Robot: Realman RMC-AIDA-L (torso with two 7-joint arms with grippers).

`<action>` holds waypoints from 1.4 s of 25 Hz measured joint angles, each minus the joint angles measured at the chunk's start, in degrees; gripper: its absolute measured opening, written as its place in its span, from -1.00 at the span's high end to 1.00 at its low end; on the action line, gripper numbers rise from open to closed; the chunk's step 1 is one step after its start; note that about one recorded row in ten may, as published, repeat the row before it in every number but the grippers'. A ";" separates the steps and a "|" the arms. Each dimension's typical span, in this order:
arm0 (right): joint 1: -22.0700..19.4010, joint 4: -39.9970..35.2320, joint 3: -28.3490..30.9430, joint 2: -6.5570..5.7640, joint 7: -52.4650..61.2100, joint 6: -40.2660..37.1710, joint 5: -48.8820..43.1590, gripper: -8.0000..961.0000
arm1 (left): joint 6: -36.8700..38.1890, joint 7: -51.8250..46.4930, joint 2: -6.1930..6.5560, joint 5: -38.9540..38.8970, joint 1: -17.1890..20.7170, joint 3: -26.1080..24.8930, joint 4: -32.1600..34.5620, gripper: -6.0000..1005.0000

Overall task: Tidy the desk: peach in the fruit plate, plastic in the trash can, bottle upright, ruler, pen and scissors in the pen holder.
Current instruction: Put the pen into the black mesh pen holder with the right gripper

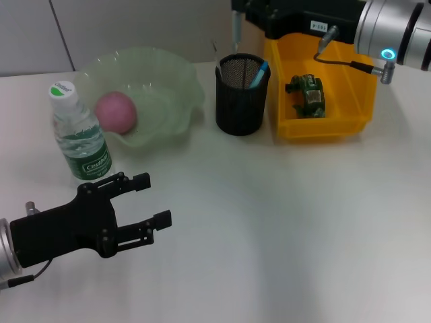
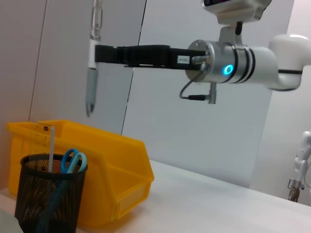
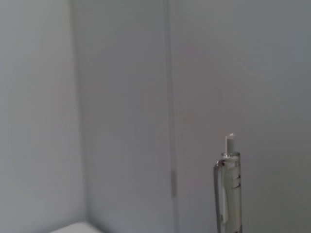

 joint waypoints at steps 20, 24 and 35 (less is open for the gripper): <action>6.25 19.00 -0.66 0.25 -17.21 12.82 9.84 0.72 | -0.45 -4.09 0.36 0.35 -0.66 -0.07 1.04 -0.62; 7.47 21.01 -0.69 0.25 -17.62 13.68 10.16 0.72 | -0.41 -4.30 0.36 0.36 -0.61 -0.07 1.30 -0.61; 10.10 25.14 -0.75 0.35 -19.10 16.31 10.20 0.60 | -0.22 -4.33 0.47 0.36 -0.40 -0.07 1.41 -0.61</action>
